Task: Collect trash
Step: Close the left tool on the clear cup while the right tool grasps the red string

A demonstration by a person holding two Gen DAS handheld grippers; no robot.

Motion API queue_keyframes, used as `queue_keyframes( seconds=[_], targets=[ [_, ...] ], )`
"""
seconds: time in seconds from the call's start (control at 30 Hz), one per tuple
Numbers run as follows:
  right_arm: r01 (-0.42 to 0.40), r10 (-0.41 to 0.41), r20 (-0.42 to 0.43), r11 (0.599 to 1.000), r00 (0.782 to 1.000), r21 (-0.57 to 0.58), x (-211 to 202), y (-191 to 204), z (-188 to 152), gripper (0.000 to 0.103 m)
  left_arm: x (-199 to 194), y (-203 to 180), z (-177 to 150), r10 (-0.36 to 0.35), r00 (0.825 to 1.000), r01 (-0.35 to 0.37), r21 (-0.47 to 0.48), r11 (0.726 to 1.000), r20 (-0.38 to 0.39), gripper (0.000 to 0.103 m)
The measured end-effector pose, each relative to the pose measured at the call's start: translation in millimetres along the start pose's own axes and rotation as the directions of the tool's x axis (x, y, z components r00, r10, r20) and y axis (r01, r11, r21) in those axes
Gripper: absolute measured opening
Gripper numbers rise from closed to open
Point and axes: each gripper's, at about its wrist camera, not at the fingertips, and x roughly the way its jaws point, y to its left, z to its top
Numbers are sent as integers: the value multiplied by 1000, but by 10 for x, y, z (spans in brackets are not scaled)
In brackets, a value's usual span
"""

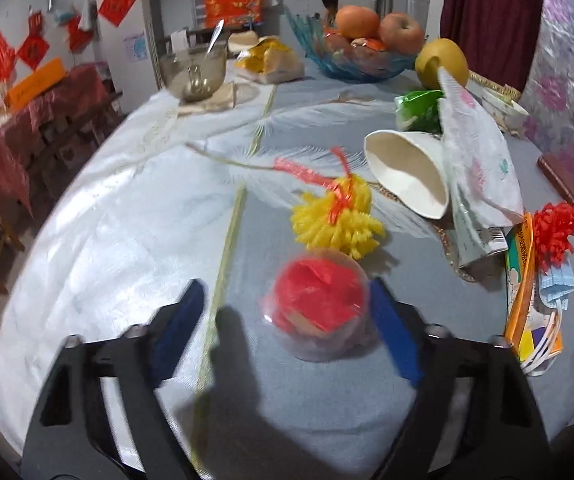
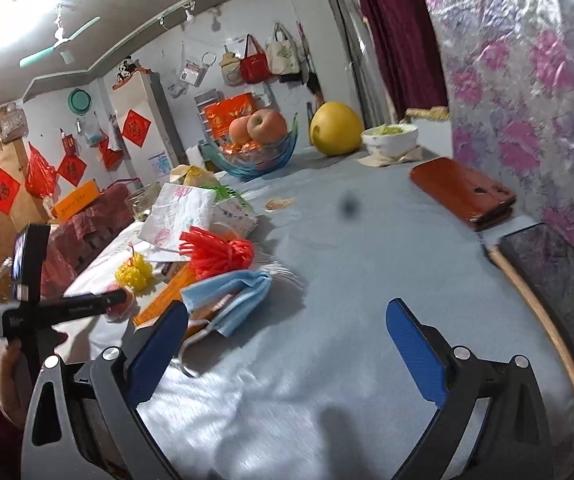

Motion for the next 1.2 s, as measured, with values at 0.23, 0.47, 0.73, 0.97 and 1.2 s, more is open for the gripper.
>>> queue_keyframes(
  seconds=[0.23, 0.47, 0.73, 0.97, 1.2],
  targets=[
    [-104, 103, -92, 995, 990, -5, 467, 238, 263, 97, -15, 57, -96, -12, 1000, 12, -20, 1000, 12, 66],
    [-126, 128, -169, 992, 977, 26, 890, 305, 473, 97, -7, 52, -95, -8, 1000, 8, -12, 1000, 10, 69],
    [-188, 193, -194, 981, 962, 43, 937, 296, 438, 50, 1, 52, -92, -23, 1000, 23, -11, 1000, 8, 72],
    [-186, 184, -86, 983, 979, -15, 756, 360, 459, 49, 2, 85, -74, -39, 999, 39, -36, 999, 6, 72],
    [-180, 179, -86, 983, 980, -15, 773, 344, 480, 50, 8, 86, -30, -52, 999, 52, -46, 998, 4, 54]
  ],
)
